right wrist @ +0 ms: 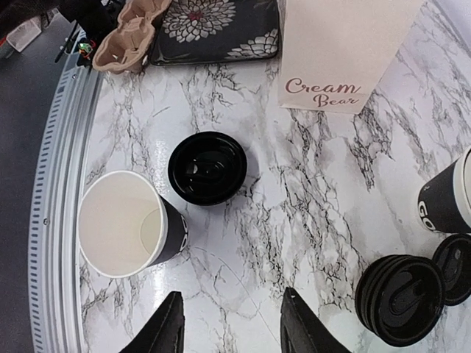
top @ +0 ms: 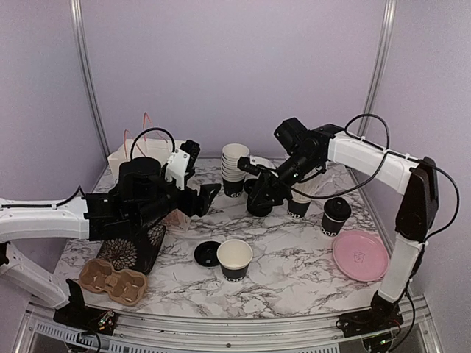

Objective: Pack the takeout coffee

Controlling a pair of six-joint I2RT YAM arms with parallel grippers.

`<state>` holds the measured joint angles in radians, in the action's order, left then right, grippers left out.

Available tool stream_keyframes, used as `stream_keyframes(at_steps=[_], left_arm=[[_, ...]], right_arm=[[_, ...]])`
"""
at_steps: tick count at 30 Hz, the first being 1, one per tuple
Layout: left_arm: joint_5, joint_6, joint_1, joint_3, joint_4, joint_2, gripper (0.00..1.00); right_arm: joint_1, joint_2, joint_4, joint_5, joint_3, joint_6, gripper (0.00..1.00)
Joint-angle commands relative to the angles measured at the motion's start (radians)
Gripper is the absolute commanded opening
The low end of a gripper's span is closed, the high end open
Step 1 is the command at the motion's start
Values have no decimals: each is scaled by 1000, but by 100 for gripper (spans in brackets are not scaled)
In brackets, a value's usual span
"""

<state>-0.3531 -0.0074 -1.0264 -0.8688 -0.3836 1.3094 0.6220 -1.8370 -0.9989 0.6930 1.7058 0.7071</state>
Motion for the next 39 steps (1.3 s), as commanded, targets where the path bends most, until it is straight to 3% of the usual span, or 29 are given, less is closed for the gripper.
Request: stream_keyframes(at_steps=[1,8,14,24,39], left_arm=[[8,-133,10,-166,618,27,82],[298,-1,23,-122,784,30,69],[387,218,32,-86,808,99,48],[486,416,88,-77,738,243,46],[514,492,85,-60,589,314,48]], right_arm=[[62,18,67,-186,-35,14,44],[83,53,74,-245,-51,15,45],[79,137,91,-272,-116,14,45],[62,256,98,-268,-210,10,46],[-25,303,114,-203,-295,27,47]])
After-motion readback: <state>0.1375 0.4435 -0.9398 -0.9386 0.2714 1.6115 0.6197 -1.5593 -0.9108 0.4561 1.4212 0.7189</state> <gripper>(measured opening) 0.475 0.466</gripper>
